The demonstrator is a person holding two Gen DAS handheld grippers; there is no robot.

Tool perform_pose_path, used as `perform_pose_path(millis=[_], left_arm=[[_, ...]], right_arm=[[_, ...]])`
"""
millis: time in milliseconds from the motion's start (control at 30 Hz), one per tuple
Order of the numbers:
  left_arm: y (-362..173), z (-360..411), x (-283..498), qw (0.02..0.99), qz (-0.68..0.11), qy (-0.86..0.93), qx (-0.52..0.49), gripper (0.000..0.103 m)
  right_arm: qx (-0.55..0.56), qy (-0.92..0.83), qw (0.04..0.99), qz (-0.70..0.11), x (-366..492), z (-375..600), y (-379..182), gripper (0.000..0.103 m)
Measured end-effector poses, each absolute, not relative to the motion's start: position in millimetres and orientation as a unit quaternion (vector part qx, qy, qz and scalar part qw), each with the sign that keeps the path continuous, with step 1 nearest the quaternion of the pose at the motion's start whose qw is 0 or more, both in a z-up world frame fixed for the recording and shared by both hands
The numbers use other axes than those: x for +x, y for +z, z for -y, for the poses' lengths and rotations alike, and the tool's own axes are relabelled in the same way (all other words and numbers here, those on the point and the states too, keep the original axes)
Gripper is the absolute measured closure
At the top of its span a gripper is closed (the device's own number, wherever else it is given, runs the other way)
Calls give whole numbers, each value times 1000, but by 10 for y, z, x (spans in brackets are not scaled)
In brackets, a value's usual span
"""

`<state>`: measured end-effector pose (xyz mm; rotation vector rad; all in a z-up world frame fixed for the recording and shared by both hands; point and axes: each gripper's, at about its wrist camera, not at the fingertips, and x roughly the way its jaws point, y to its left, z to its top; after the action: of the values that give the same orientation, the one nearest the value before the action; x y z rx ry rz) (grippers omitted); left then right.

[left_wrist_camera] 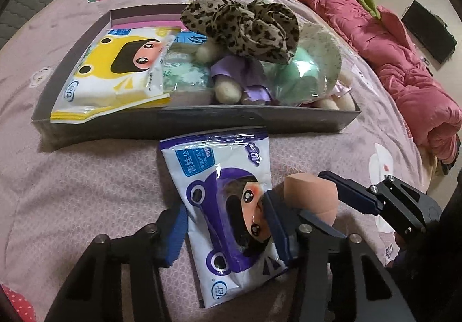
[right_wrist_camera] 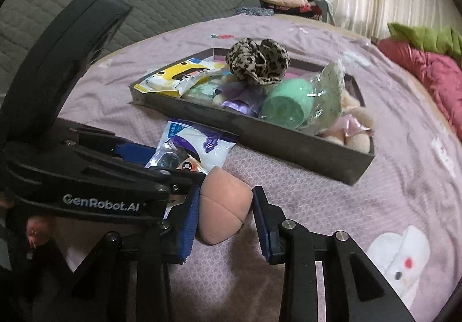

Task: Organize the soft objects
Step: 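Grasp the purple wipe pack with left tool while right tool grasps the peach sponge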

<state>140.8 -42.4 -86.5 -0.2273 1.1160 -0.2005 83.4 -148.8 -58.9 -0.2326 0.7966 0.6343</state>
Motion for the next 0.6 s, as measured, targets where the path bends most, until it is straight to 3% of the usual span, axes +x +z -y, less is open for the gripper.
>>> perform_pose_path(millis=[133,600], left_arm=[[-809,441,1381,845,-515,-94,-110,64],[-368,413,1259,871,-476,-81,-85,66]], right_arm=[[-129,287,881,-352,788,1539,-475,66],[-81,266,911,-305,807,1779,-204,66]])
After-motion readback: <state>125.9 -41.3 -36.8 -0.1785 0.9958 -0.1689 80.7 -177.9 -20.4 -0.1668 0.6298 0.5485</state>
